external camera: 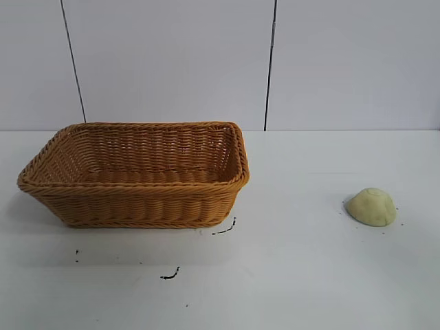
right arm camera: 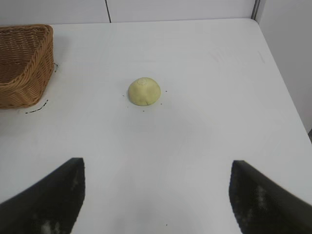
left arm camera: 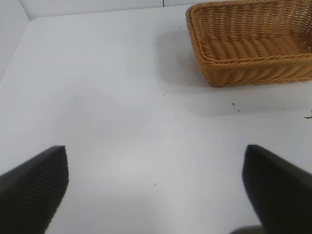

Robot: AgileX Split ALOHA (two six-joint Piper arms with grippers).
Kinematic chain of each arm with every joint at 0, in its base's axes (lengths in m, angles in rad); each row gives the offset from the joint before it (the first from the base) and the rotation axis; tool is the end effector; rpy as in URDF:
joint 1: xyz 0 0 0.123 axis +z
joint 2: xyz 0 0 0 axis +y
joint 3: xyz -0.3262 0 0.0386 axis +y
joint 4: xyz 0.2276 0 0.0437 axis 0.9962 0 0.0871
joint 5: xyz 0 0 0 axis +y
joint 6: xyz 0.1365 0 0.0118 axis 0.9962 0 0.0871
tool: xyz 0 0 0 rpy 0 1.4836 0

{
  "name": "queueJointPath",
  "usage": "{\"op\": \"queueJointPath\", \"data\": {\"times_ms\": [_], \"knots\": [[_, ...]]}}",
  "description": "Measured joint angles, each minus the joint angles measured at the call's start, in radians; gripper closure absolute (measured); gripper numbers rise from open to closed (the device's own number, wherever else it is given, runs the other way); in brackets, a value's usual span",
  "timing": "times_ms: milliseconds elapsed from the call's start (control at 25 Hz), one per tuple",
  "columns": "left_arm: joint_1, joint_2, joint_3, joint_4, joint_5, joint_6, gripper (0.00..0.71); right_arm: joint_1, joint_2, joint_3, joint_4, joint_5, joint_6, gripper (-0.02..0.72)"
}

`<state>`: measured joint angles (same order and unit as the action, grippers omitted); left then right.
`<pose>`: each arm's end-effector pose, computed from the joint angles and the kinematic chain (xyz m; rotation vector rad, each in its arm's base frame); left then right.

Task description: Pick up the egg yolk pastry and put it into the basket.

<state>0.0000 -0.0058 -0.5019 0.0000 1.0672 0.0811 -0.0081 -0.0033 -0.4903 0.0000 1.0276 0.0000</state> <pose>-0.0268 0.0000 0.2461 0.0828 2.0418 0.0507 -0.0231 0.0002 0.2475 0.0082 2.0176 -0.0051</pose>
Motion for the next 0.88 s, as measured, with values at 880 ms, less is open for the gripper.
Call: {"op": "queueJointPath", "data": {"times_ms": [880], "knots": [[0.0, 0.0, 0.0, 0.0, 0.0, 0.0, 0.014, 0.0, 0.595, -0.329, 0.01, -0.005, 0.0, 0.069]]}}
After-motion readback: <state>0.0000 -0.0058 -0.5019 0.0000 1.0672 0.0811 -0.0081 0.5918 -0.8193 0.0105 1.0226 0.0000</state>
